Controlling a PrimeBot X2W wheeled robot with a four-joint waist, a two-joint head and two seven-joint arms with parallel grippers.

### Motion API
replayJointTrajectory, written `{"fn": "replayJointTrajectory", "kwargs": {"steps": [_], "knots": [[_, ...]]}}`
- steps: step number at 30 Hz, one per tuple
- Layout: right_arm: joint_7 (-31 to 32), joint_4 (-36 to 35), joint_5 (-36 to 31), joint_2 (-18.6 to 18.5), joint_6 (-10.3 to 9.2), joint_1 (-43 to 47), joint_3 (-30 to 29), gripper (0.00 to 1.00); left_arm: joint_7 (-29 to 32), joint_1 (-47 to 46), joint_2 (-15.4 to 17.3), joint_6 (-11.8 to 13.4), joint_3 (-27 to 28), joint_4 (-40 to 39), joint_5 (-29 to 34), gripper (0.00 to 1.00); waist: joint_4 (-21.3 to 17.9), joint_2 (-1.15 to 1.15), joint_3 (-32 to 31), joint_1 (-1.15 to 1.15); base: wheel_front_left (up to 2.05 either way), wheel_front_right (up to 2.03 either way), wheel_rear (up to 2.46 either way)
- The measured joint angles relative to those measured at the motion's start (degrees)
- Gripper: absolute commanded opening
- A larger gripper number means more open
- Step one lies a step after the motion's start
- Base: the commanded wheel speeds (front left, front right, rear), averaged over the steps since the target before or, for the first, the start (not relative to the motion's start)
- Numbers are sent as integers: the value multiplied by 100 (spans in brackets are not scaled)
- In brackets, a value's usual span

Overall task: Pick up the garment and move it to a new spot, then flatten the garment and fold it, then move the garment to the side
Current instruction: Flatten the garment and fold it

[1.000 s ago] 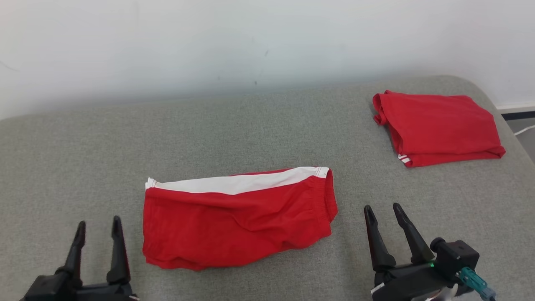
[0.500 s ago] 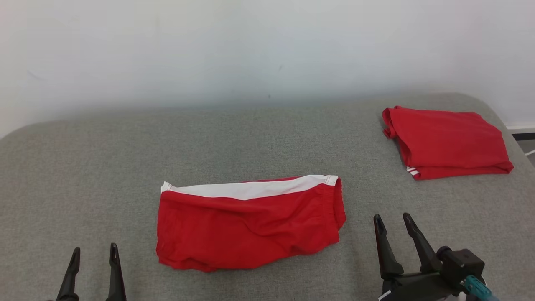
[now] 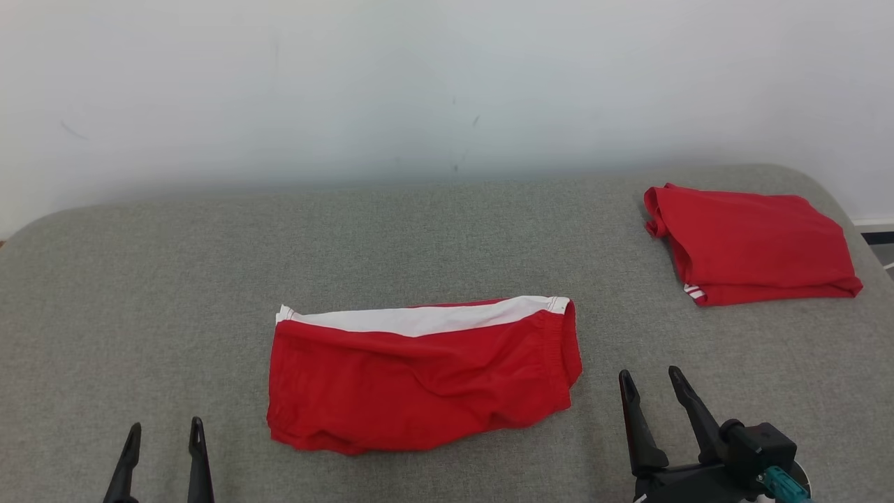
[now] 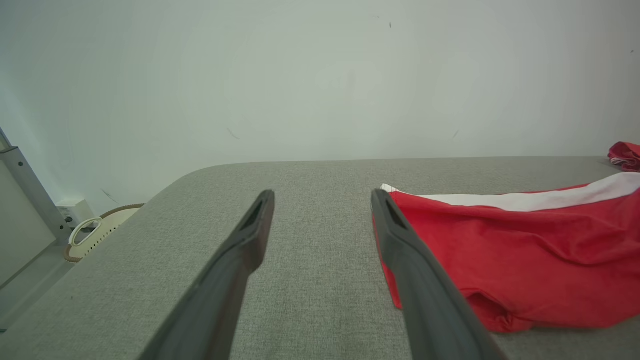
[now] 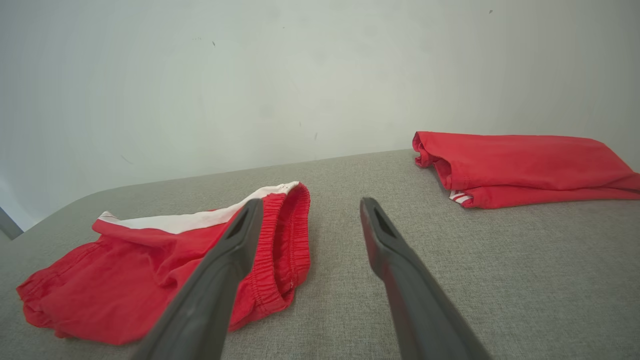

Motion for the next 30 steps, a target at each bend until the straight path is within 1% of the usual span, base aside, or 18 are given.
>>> {"fn": "replayJointTrajectory", "kwargs": {"steps": [30], "knots": [[0,42,-32,2,0,-14,-8,100,0,152,-2,-18,-19,-85,8,100,-70,0,11,0,0,0,0]]}}
